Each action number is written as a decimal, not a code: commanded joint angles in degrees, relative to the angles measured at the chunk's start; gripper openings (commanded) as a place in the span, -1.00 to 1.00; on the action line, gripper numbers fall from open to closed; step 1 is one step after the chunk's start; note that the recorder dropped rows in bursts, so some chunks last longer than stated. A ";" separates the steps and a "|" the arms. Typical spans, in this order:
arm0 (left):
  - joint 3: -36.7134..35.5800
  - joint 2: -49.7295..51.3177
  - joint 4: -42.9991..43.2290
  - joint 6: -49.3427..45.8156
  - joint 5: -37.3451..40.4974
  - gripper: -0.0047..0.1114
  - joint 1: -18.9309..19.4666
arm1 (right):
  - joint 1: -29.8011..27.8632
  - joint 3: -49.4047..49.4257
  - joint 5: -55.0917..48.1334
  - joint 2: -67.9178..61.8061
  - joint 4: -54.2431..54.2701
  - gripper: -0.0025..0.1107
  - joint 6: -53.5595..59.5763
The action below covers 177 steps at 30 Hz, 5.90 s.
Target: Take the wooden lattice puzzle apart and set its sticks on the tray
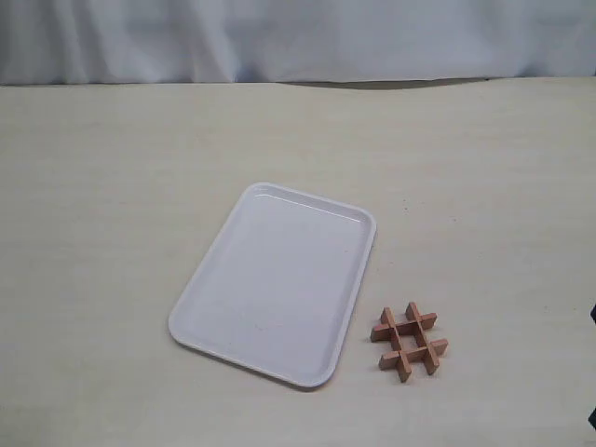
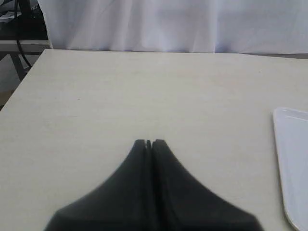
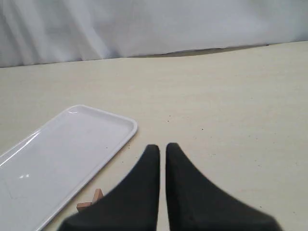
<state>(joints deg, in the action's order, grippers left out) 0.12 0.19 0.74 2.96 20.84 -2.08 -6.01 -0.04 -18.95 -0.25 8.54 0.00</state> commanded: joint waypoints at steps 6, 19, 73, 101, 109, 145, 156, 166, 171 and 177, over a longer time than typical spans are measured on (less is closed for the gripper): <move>-0.12 -0.19 0.12 0.06 -0.25 -0.92 0.00 | 0.00 0.04 3.30 0.25 0.14 -0.88 0.40; -0.12 -0.19 0.12 0.06 -0.25 -0.92 0.00 | 0.00 0.04 42.59 0.25 0.14 -0.88 0.40; -0.12 -0.19 0.12 0.06 -0.16 -0.92 0.00 | 16.50 -35.55 -23.53 -75.17 -11.11 -0.88 -1.91; -0.12 -0.19 0.12 0.06 -0.27 -0.92 0.00 | 22.86 -35.57 -10.53 -93.01 -10.74 -0.69 -10.19; -0.12 -0.19 0.12 0.06 -0.27 -0.92 0.00 | 22.86 -35.78 -10.81 -92.63 -10.74 -0.88 -10.30; -0.12 -0.19 0.12 0.06 -0.15 -0.92 0.00 | 22.86 -66.06 -15.54 -105.00 -8.97 -0.88 0.00; -0.12 -0.19 0.12 0.06 -0.29 -0.92 0.00 | 22.86 -73.97 -16.76 -110.89 -1.24 0.03 2.50; -0.12 -0.19 0.12 0.06 -0.29 -0.92 0.00 | 22.86 -69.17 -36.60 -91.41 -5.61 -0.07 2.91; -0.12 -0.19 0.12 0.06 -0.29 -0.92 0.00 | 22.86 -56.31 -36.84 -79.88 -6.05 -0.07 2.78; -0.12 -0.19 0.12 0.06 -0.14 -0.92 0.00 | 22.86 -41.42 -31.59 -76.60 -6.35 -0.07 2.65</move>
<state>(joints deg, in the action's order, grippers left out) 0.12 0.19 0.74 2.96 20.84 -2.08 16.75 -44.82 -54.55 -77.39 3.01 2.46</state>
